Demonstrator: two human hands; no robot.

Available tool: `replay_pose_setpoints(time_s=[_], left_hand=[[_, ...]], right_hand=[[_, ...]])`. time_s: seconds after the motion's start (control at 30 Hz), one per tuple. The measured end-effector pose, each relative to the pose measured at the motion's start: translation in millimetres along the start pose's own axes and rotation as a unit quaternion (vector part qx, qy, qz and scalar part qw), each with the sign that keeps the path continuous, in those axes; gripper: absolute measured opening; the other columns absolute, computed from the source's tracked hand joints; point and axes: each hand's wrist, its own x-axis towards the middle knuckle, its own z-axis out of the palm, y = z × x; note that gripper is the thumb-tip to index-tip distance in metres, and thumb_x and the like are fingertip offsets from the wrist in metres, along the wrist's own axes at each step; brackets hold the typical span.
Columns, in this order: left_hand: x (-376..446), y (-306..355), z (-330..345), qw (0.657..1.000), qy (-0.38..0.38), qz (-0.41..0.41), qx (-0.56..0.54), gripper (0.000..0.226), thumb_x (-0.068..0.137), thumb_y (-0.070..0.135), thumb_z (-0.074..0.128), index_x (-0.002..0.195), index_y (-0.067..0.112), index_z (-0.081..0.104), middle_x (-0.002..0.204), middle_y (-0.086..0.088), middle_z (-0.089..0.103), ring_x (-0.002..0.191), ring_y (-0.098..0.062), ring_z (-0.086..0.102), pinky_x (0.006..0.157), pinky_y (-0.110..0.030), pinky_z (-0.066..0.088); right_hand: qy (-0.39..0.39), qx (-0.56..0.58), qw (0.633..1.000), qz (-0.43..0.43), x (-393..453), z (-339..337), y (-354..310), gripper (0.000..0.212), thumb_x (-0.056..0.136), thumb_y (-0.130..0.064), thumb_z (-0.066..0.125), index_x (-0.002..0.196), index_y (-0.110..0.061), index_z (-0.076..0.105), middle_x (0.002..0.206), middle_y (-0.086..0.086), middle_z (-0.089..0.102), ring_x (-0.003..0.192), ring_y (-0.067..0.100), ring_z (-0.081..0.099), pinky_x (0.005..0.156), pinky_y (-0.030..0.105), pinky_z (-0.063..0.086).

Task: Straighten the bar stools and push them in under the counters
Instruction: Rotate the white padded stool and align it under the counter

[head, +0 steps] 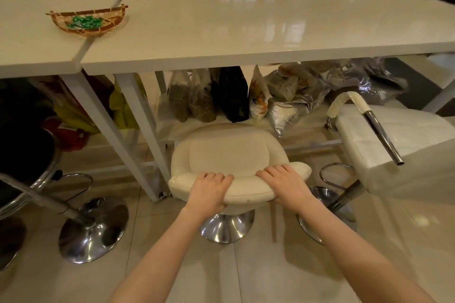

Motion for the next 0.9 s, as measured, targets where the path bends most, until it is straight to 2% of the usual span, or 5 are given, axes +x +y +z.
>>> replay_pose_setpoints(time_s=[0.1, 0.23, 0.53, 0.73, 0.9], left_hand=[[3, 13, -1, 1.000, 0.004, -0.018, 0.005, 0.064, 0.038, 0.035, 0.080, 0.097, 0.019, 0.063, 0.069, 0.002, 0.065, 0.057, -0.020, 0.061, 0.055, -0.028, 0.047], [7, 24, -2, 0.999, 0.011, -0.037, 0.009, 0.064, 0.037, 0.035, 0.080, 0.097, 0.019, 0.063, 0.069, 0.003, 0.066, 0.057, -0.019, 0.061, 0.054, -0.030, 0.047], [3, 16, -4, 0.999, -0.019, -0.041, -0.007, 0.055, 0.059, 0.038, 0.072, 0.110, 0.022, 0.056, 0.089, 0.000, 0.067, 0.078, -0.023, 0.064, 0.070, -0.035, 0.049], [4, 15, -13, 0.996, -0.066, -0.051, -0.019, 0.066, 0.067, 0.048, 0.069, 0.124, 0.026, 0.044, 0.112, 0.003, 0.060, 0.100, -0.020, 0.057, 0.085, -0.035, 0.040], [11, 14, -37, 0.976, -0.185, -0.084, -0.077, 0.097, 0.067, 0.065, 0.065, 0.143, 0.021, 0.024, 0.143, -0.003, 0.040, 0.128, -0.022, 0.039, 0.105, -0.042, 0.029]], right_hand=[[-0.015, -0.005, 1.000, -0.014, -1, -2, 10, 0.065, 0.066, -0.033, 0.076, 0.124, -0.021, 0.048, 0.114, 0.002, 0.057, 0.105, 0.022, 0.053, 0.093, 0.035, 0.038], [-0.019, 0.000, 1.000, -0.014, -4, -4, 20, 0.066, 0.068, -0.033, 0.075, 0.126, -0.022, 0.045, 0.118, 0.002, 0.055, 0.108, 0.023, 0.050, 0.096, 0.035, 0.035], [0.018, 0.017, 1.000, -0.004, -3, 5, 13, 0.074, 0.042, -0.034, 0.088, 0.108, -0.018, 0.059, 0.093, 0.003, 0.065, 0.083, 0.026, 0.062, 0.075, 0.035, 0.047], [-0.028, 0.023, 0.999, 0.015, -1, -9, 4, 0.077, 0.064, -0.032, 0.079, 0.130, -0.020, 0.042, 0.123, 0.003, 0.053, 0.114, 0.025, 0.047, 0.097, 0.034, 0.030], [-0.070, 0.052, 0.995, 0.052, -9, -19, -3, 0.096, 0.064, -0.028, 0.079, 0.142, -0.019, 0.025, 0.140, 0.003, 0.041, 0.129, 0.022, 0.036, 0.110, 0.033, 0.022]])
